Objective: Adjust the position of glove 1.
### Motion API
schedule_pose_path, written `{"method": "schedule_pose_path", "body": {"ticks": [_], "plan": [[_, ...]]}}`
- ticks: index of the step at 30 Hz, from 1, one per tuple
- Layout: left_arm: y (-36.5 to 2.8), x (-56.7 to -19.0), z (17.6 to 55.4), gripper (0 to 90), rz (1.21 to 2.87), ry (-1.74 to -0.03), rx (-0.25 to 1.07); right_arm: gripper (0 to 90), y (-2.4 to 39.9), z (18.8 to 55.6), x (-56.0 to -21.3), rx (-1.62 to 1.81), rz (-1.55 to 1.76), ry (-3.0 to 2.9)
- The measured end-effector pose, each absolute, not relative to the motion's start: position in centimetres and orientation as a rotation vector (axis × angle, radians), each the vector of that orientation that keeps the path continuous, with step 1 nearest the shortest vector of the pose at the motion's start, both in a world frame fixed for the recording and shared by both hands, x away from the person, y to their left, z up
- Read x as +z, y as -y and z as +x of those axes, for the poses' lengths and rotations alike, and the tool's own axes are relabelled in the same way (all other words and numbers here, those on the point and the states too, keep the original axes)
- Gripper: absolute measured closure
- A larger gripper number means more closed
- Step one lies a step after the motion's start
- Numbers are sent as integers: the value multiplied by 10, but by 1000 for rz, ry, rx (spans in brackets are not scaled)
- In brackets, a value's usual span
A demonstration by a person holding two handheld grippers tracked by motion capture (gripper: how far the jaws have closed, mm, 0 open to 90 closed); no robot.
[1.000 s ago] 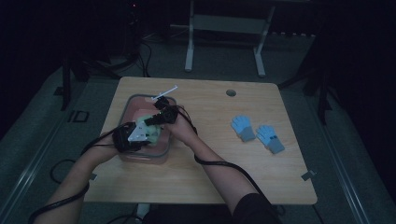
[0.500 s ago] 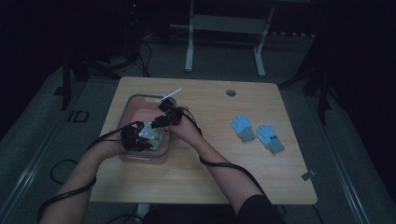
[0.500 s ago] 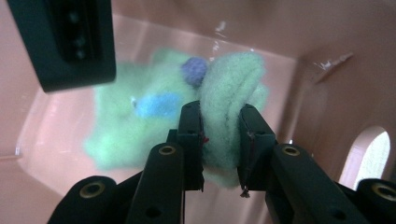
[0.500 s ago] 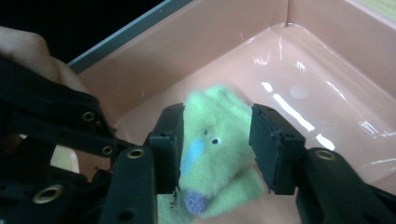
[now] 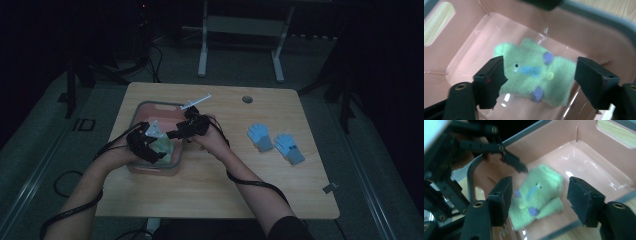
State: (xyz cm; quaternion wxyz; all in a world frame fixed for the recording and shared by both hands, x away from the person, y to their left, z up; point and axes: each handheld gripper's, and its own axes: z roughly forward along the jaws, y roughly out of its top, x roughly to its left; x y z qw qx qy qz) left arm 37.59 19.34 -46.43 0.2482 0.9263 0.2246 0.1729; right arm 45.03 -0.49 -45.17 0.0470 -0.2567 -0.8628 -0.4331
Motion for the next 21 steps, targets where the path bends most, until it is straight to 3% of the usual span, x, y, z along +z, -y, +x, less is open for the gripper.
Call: {"method": "schedule_pose_path", "body": {"ticks": [8, 13, 21], "plan": [[-179, -454, 372, 127, 2437, -679, 472, 285, 25, 444, -449, -1334, -764, 2624], [-164, -452, 372, 32, 2409, -676, 448, 253, 49, 443, -449, -1352, -778, 2612], [-145, -452, 366, 21, 2340, -693, 414, 253, 82, 441, -455, -1369, -806, 2648]]}}
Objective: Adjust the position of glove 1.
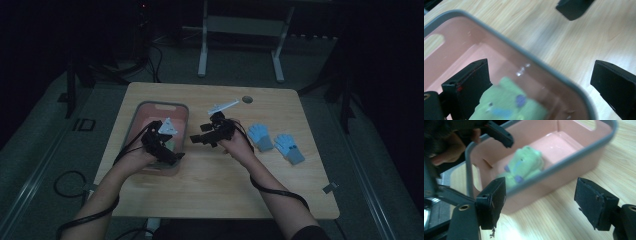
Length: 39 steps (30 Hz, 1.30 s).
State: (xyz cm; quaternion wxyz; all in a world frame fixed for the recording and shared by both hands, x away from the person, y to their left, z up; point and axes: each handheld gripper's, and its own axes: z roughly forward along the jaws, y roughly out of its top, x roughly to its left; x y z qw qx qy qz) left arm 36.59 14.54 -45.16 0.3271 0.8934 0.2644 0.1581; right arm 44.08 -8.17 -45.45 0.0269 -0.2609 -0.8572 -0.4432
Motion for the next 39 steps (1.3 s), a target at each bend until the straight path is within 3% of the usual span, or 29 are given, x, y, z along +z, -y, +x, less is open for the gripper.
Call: {"method": "schedule_pose_path", "body": {"ticks": [21, 39], "plan": [[-87, -462, 350, 21, 2257, -574, 367, 170, 145, 424, -469, -1335, -883, 2728], [-56, -502, 333, 32, 2241, -537, 305, 136, 191, 403, -496, -1317, -978, 2740]]}}
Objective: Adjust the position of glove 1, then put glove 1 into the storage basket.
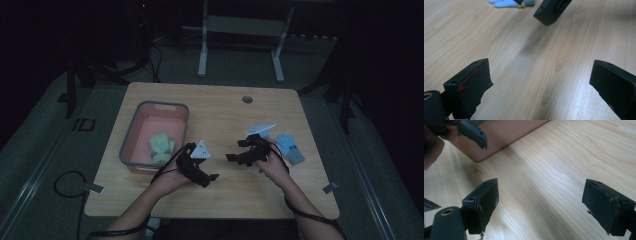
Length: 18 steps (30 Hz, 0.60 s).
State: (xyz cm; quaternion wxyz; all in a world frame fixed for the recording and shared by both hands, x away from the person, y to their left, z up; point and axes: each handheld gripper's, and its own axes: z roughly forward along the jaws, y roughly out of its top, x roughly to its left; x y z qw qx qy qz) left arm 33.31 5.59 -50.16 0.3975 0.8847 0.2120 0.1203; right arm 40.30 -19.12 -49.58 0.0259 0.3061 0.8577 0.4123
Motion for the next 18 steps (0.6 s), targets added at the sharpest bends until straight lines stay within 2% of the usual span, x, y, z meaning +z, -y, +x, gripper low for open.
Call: {"method": "schedule_pose_path", "body": {"ticks": [2, 7, 18], "plan": [[-53, -507, 327, 30, 2245, -521, 392, 129, 197, 400, -500, 1293, 962, -2637], [-47, -503, 311, 30, 2202, -464, 412, 147, 216, 394, -506, 1281, 992, -2606], [-36, -519, 309, 30, 2205, -467, 337, 415, 268, 395, -507, 1217, 1077, -2473]]}}
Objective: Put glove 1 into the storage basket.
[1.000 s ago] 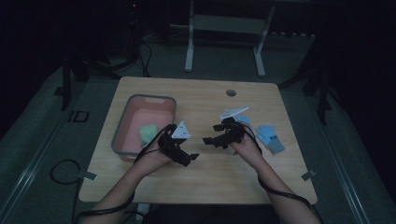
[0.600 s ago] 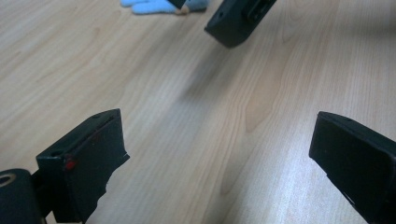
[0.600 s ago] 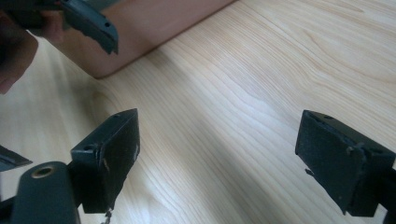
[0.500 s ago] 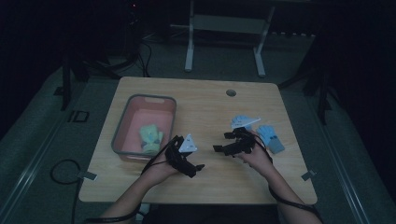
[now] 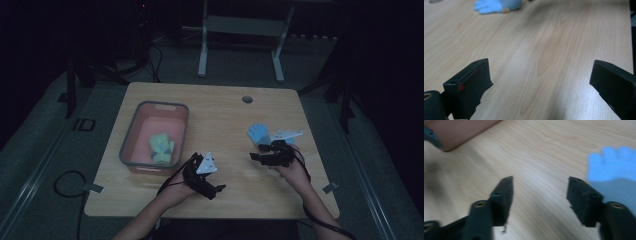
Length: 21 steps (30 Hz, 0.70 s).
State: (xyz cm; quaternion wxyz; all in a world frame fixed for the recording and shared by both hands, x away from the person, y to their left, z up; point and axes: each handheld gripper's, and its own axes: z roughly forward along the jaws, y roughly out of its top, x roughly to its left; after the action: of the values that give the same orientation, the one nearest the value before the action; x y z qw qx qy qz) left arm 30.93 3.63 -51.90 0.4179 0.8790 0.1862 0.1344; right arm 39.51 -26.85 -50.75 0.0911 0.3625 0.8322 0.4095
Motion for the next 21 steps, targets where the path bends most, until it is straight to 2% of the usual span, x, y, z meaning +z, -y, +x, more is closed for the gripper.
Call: {"method": "schedule_pose_path", "body": {"ticks": [1, 2, 5, 11, 15, 21], "plan": [[-36, -521, 309, 30, 2199, -469, 336, 427, 272, 397, -508, 1199, 1082, -2462], [-36, -523, 309, 30, 2191, -477, 333, 488, 276, 398, -509, 1194, 1099, -2454], [-36, -530, 310, 30, 2166, -498, 326, 579, 286, 404, -510, 1160, 1148, -2422], [-35, -541, 309, 30, 2170, -505, 338, 686, 294, 423, -512, 1114, 1184, -2353], [-37, -542, 309, 30, 2143, -520, 329, 697, 291, 439, -514, 1094, 1159, -2347], [-41, -543, 308, 30, 2134, -516, 349, 650, 285, 465, -521, 1053, 1166, -2349]]}}
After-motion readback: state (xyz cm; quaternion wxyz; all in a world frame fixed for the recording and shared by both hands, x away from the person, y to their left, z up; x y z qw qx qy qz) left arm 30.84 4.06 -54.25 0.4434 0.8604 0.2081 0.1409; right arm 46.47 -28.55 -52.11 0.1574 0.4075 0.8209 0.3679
